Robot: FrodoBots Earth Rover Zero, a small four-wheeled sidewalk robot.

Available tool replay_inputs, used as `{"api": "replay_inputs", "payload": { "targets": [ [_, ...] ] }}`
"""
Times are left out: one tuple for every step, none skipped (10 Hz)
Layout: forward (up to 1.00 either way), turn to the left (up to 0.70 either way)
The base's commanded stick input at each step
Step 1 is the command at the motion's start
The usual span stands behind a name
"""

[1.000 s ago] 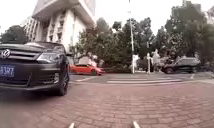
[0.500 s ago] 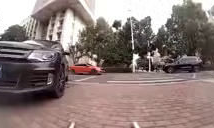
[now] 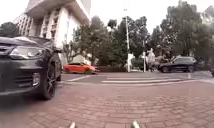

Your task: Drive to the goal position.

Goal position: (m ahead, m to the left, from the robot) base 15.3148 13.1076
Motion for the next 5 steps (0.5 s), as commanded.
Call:
{"api": "replay_inputs", "payload": {
  "targets": [
    [0.45, -0.27],
    [0.45, -0.27],
    [0.45, -0.27],
    [0.45, -0.27],
    [0.45, -0.27]
  ]
}}
